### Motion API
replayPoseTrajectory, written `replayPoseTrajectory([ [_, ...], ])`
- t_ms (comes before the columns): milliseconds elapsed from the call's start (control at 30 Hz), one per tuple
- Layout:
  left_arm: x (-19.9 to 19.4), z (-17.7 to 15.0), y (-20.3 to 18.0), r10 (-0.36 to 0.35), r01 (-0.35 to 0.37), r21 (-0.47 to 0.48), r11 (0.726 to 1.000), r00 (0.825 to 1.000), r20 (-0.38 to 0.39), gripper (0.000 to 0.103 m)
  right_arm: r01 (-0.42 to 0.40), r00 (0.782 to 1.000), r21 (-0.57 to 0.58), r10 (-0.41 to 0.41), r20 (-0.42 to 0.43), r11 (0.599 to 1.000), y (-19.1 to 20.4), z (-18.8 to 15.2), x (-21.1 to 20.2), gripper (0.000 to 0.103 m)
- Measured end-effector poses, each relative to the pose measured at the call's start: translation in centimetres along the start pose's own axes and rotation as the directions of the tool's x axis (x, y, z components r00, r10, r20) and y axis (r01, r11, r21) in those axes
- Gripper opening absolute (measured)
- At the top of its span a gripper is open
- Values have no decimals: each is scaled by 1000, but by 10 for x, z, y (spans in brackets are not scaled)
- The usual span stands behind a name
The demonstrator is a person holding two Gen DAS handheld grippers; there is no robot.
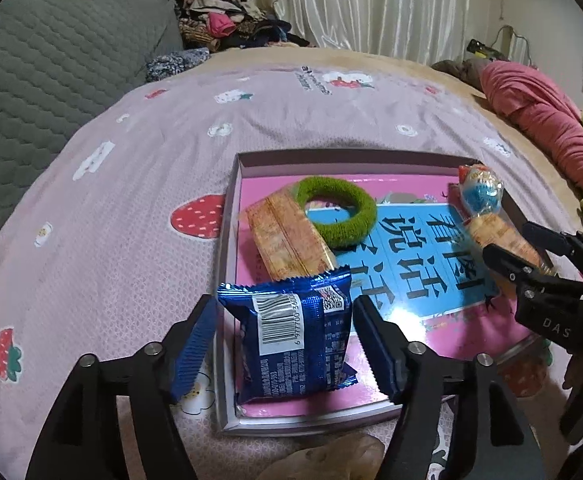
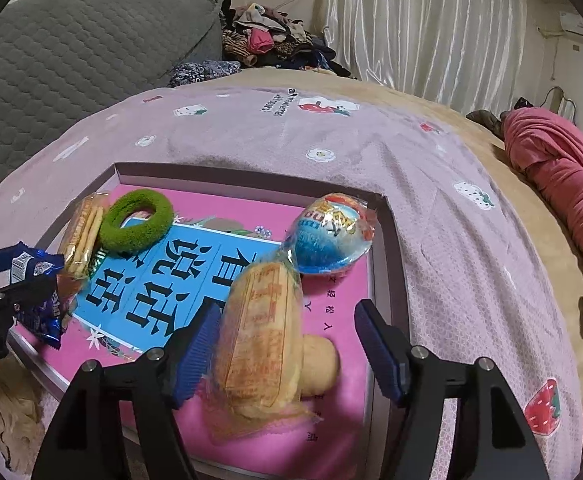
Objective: Organize objects
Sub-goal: 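Open left gripper on the tray while right gripper releases the wafer bar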
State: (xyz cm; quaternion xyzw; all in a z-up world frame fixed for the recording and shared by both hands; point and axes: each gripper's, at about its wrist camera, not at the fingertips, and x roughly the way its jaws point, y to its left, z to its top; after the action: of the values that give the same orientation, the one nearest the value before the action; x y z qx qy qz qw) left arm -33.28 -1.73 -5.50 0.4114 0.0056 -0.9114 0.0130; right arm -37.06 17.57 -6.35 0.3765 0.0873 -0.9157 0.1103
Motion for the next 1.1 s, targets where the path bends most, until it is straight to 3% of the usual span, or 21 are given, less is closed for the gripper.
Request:
replayPoseTrajectory([
  [433, -26, 6, 2, 15, -15, 1, 1000, 998, 64, 77, 27, 998, -2, -27, 50, 1000, 4, 6, -24, 76],
  [667, -42, 7, 6, 58, -58, -12, 998, 995, 85, 79, 54, 992, -1, -54, 118, 999, 11, 12, -60, 88],
  [767, -53, 8, 8, 45, -43, -17, 999, 994, 104, 80, 64, 987, 4, -64, 145, 998, 17, 14, -73, 89],
  [967, -80, 9, 12, 81, -80, -12, 997, 985, 154, 84, 106, 972, 20, -108, 208, 994, 25, 16, -106, 95],
  [1100, -94, 6, 15, 75, -70, -37, 997, 985, 153, 84, 86, 973, 46, -94, 212, 995, 23, 15, -124, 96],
])
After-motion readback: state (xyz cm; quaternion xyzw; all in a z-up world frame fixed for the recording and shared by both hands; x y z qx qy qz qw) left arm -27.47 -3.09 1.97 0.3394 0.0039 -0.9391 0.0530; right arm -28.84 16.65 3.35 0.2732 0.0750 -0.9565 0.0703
